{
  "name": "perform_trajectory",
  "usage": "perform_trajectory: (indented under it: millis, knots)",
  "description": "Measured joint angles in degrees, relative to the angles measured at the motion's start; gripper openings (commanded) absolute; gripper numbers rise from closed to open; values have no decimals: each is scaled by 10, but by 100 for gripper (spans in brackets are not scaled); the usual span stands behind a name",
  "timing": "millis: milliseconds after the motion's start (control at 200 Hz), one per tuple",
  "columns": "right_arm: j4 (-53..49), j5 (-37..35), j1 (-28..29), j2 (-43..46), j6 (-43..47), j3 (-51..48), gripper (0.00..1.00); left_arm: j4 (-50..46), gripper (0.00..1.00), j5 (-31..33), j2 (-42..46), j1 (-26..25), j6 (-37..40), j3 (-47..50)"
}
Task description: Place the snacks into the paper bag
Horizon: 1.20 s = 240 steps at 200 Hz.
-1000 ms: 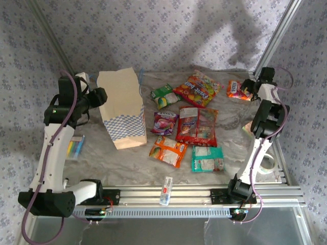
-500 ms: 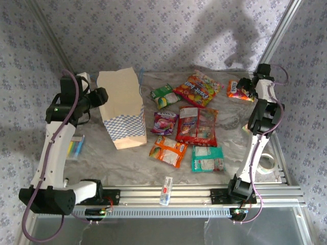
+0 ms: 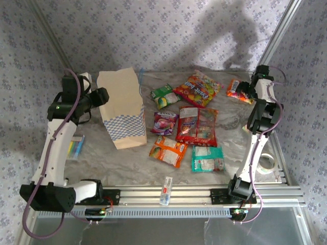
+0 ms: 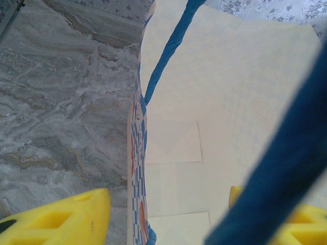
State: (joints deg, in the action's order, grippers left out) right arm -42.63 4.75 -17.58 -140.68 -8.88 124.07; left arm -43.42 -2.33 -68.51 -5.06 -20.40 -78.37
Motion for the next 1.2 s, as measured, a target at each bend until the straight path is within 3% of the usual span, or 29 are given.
perform_trajectory:
  millis: [460,700,845,880,1019,1199]
  knots:
    - [-21,19,29,82,41,-138,57,-2,63,4,36,-2,4,0]
    - [-19,42,31,164,43,-267,38,-7,63,7,75,-2,9,4]
    - [-12,60,38,227,40,-358,36,-19,64,7,84,-2,11,7]
    - [-10,63,40,241,40,-374,38,-20,64,6,84,-2,12,8]
    - [-9,59,45,285,40,-399,72,-24,64,6,85,-2,13,9]
    - [7,46,33,322,40,-399,82,-31,64,2,88,-2,13,10]
